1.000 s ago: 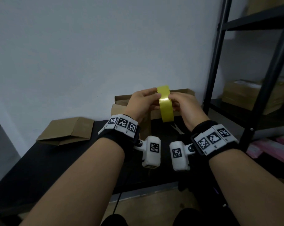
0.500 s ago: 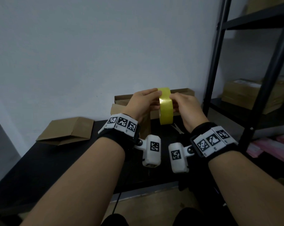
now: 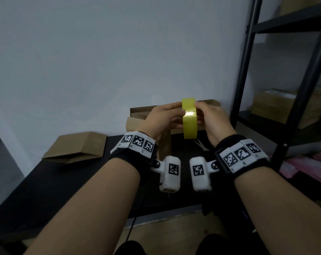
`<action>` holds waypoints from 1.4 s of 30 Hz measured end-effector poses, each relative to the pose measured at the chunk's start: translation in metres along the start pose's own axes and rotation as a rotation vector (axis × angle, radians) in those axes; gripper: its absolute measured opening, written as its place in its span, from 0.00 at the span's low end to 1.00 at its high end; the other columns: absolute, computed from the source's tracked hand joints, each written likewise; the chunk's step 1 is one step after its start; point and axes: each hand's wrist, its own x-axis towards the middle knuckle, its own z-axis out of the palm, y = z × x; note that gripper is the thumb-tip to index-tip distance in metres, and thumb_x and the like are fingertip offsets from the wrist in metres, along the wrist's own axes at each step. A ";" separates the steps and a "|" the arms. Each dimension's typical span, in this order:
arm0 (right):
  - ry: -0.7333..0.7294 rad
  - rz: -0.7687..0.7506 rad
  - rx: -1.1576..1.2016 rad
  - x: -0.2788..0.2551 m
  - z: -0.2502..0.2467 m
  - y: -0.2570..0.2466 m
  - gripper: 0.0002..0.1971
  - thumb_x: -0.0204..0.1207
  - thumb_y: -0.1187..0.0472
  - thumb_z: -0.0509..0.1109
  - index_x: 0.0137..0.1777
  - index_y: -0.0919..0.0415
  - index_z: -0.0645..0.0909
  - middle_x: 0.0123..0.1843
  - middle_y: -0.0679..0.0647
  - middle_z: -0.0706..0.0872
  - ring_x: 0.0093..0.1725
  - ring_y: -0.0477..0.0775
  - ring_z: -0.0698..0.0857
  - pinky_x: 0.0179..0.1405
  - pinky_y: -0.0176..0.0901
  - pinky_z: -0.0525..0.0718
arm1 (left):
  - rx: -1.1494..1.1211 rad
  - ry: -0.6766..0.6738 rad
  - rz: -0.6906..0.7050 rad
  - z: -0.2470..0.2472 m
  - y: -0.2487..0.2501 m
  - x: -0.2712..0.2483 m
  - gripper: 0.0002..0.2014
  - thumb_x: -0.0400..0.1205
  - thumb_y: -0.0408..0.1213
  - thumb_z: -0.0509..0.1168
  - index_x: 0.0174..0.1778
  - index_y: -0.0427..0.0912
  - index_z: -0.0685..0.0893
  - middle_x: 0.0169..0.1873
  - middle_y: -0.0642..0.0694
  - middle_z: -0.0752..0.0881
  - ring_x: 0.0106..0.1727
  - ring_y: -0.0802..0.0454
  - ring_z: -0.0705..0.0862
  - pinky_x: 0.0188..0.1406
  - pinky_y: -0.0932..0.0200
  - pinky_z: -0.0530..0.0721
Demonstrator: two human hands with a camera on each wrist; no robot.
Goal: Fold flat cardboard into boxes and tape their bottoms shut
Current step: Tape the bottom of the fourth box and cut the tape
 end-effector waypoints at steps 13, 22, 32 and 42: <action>-0.165 -0.048 -0.076 -0.009 -0.005 0.004 0.08 0.77 0.60 0.71 0.53 0.55 0.90 0.49 0.54 0.92 0.52 0.54 0.90 0.48 0.45 0.84 | -0.139 0.142 -0.020 -0.003 0.000 0.006 0.13 0.83 0.25 0.62 0.64 0.28 0.81 0.44 0.37 0.87 0.41 0.47 0.86 0.44 0.56 0.89; -0.198 -0.098 -0.229 -0.009 -0.006 0.008 0.14 0.77 0.58 0.74 0.61 0.58 0.87 0.53 0.52 0.91 0.56 0.53 0.87 0.53 0.44 0.82 | 0.079 0.245 0.025 -0.003 -0.003 0.016 0.21 0.85 0.32 0.63 0.73 0.31 0.72 0.45 0.36 0.84 0.35 0.50 0.83 0.35 0.55 0.89; -0.135 -0.107 -0.278 -0.007 -0.005 0.007 0.21 0.77 0.55 0.74 0.69 0.60 0.83 0.59 0.54 0.87 0.57 0.53 0.85 0.44 0.39 0.79 | 0.633 0.363 0.339 -0.005 -0.006 0.018 0.08 0.80 0.39 0.68 0.50 0.45 0.92 0.43 0.50 0.88 0.44 0.53 0.86 0.53 0.54 0.85; -0.130 -0.128 -0.325 -0.007 -0.005 0.007 0.23 0.76 0.55 0.75 0.70 0.60 0.81 0.63 0.55 0.86 0.61 0.54 0.84 0.52 0.42 0.79 | 0.669 0.413 0.313 -0.005 -0.001 0.024 0.04 0.77 0.35 0.71 0.42 0.43 0.91 0.40 0.50 0.90 0.45 0.52 0.87 0.49 0.56 0.85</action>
